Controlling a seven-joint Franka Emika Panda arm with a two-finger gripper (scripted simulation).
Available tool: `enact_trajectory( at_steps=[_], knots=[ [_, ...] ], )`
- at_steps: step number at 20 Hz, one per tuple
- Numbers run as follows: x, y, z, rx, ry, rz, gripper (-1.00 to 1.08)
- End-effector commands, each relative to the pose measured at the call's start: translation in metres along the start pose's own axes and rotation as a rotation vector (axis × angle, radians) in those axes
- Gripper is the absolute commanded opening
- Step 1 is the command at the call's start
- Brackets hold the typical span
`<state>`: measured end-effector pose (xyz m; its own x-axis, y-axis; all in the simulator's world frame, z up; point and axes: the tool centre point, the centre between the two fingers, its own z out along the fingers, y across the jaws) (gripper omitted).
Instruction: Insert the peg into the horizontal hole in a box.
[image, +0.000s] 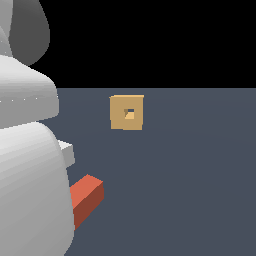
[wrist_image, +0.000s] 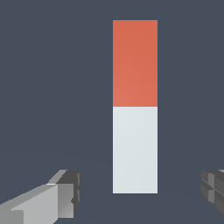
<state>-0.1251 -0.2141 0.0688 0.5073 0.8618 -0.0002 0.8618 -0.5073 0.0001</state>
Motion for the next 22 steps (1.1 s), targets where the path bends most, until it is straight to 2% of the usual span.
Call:
enact_trajectory(
  at_steps=[1, 18, 19, 22],
  knots=[
    [0.0, 0.0, 0.001, 0.0, 0.0, 0.001, 1.0],
    [0.001, 0.0, 0.05, 0.0, 0.001, -0.003, 1.0],
    [0.001, 0.0, 0.05, 0.0, 0.001, -0.003, -1.0],
    [0.001, 0.0, 0.05, 0.0, 0.001, -0.003, -1.0]
  ],
)
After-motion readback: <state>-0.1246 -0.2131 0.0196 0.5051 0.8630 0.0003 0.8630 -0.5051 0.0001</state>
